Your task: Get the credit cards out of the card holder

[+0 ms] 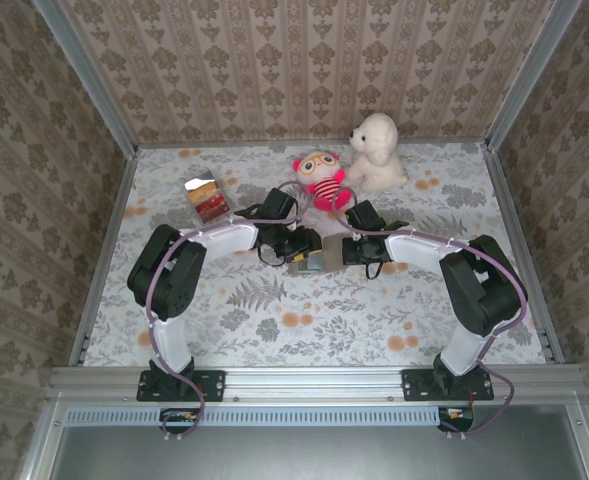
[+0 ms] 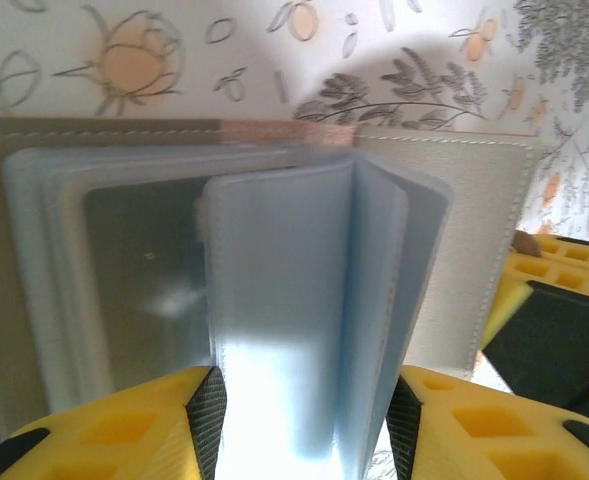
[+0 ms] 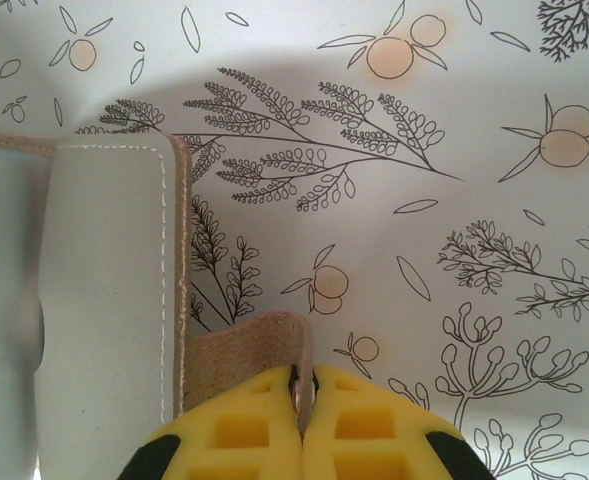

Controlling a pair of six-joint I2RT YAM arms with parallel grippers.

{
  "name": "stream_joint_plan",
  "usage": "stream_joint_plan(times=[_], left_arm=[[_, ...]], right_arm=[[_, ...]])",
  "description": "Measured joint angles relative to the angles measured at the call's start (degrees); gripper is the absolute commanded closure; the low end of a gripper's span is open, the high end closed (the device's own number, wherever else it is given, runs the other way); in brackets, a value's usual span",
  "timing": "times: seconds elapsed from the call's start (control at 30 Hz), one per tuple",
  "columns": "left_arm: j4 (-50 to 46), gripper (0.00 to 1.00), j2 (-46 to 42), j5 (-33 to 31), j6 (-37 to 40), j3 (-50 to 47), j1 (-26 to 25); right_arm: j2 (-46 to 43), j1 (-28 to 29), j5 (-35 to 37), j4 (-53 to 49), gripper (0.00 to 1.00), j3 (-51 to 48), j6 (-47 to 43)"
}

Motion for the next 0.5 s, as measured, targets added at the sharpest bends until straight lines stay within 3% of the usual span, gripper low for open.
stream_joint_plan(times=[0.5], left_arm=[[7.28,0.55,0.11,2.43,-0.35,0.00,-2.08]], right_arm=[[0.00,-0.15,-0.02,0.02,1.00,-0.02,0.35]])
